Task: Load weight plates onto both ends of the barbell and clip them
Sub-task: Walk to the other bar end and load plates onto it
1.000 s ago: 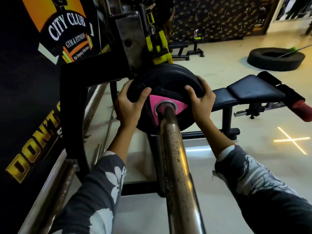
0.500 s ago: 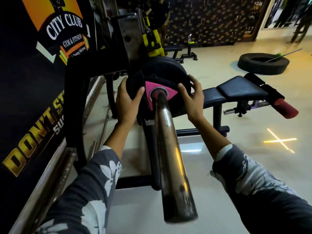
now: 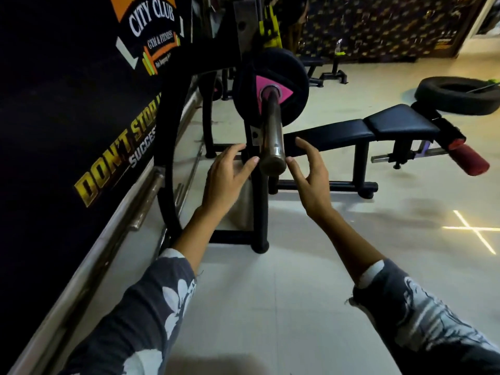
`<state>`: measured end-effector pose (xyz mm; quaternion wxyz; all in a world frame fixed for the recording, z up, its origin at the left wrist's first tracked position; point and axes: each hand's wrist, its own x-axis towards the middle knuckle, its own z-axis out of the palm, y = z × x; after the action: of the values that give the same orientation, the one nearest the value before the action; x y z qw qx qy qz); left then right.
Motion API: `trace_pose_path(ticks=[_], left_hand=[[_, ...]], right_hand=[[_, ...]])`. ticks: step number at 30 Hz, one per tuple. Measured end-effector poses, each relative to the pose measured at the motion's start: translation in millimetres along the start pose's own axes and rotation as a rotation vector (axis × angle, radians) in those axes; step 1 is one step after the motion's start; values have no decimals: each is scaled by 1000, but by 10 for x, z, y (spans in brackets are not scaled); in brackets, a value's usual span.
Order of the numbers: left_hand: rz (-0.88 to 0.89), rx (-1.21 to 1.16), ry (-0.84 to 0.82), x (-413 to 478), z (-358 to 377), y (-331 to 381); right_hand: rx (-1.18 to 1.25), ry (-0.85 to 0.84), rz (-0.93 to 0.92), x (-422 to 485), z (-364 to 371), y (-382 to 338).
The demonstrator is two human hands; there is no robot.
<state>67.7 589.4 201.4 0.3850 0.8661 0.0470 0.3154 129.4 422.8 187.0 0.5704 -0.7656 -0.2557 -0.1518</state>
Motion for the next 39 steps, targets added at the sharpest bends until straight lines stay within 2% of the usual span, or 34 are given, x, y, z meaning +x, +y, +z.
trace_pose_path(ticks=[4,6,12,19,22,27,33,39], left_hand=[[71,-25,-9,-470,-97,201],[59,-26,-65,-672,-54,244],[-88,-50,-253,-1272,302,107],[-91,-15,-671,-1898,992,50],[-15,-18,-812,-2100,1381,258],[150,-25,-999,-2367,2116,734],[225,18,-1173,-2536,3237,1426],[279,68,-1245,-2552,4319,2216]], right_hand=[[-156,-74,-92,-480,-107,-207],[-226,-107,-60,-741,-148,-226],[-385,-145,281,-1487,-312,-70],[-495,-133,703,-2320,-665,181],[-582,-149,843,-2688,-1044,319],[-623,-15,972,-3095,-1753,573],[-607,123,1077,-3203,-2781,1129],[-583,219,1152,-3242,-3785,1563]])
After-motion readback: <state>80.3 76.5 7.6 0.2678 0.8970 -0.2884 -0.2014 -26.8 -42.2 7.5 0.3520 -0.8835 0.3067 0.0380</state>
